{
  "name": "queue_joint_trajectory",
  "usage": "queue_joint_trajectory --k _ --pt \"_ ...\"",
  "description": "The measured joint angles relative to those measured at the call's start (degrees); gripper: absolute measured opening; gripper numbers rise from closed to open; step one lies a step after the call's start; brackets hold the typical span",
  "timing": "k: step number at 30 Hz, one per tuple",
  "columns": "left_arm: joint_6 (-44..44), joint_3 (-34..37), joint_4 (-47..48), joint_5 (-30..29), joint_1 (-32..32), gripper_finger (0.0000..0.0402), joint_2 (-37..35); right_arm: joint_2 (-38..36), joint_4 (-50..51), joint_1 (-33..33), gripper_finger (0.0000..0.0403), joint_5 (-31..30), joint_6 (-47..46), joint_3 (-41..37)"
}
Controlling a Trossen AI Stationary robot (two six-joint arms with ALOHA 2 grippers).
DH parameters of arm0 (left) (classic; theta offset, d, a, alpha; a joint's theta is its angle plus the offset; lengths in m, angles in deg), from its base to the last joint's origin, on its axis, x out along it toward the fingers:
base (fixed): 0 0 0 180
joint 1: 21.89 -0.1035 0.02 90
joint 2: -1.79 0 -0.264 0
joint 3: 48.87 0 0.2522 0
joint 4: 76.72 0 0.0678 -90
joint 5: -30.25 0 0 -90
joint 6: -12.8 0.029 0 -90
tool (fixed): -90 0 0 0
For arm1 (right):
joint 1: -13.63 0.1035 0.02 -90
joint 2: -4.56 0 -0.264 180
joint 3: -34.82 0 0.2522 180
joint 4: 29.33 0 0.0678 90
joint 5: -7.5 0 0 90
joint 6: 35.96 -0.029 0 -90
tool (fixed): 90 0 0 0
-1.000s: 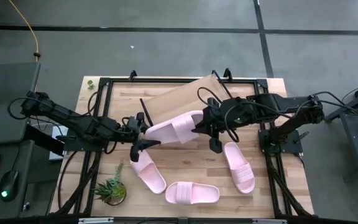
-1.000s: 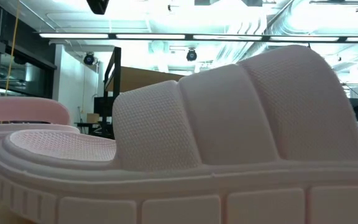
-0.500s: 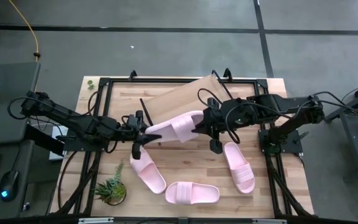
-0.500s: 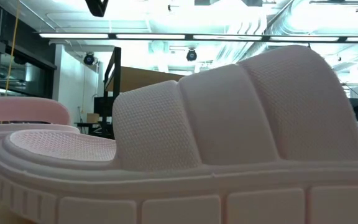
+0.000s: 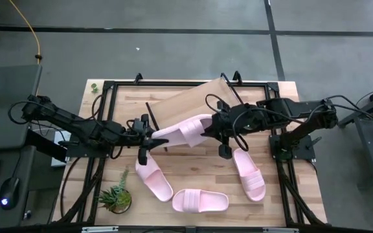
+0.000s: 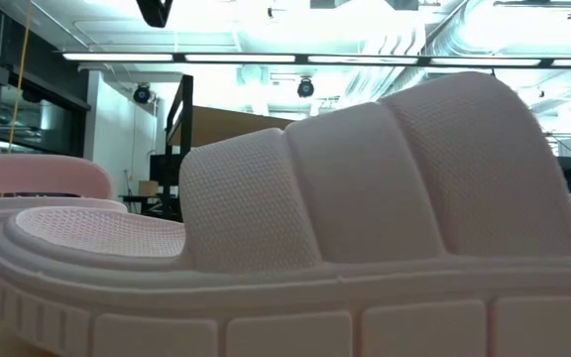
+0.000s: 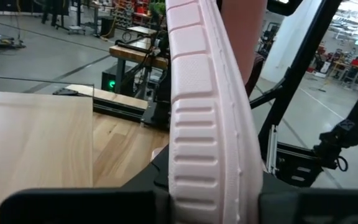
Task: Pick and place slides into the shelf
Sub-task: Put the pink slide on the shelf
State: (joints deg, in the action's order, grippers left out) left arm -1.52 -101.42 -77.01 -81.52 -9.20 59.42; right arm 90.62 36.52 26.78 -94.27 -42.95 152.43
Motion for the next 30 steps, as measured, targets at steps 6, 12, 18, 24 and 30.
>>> queue_joint_trajectory --k 6,12,18,24,30 --pt "0.08 0.00 -0.09 -1.09 -0.04 0.0084 0.02 -0.33 3.27 0.00 0.0001 -6.31 0.96 0.00" --pt "0.17 -0.04 -0.14 -1.32 -0.02 0.0106 0.00 -0.87 3.74 0.00 0.0001 -6.59 1.03 0.00" --pt "0.14 -0.04 0.16 -1.44 -0.02 0.0083 0.00 -0.94 4.30 0.02 0.0018 -6.46 1.05 0.00" --pt "0.10 0.04 0.60 -1.53 0.07 0.0060 -0.04 -1.25 4.25 0.02 0.0085 -8.62 1.07 0.11" --pt "0.09 0.04 0.51 -1.52 0.07 0.0066 -0.04 -1.18 3.32 0.02 0.0132 -8.63 1.07 0.11"
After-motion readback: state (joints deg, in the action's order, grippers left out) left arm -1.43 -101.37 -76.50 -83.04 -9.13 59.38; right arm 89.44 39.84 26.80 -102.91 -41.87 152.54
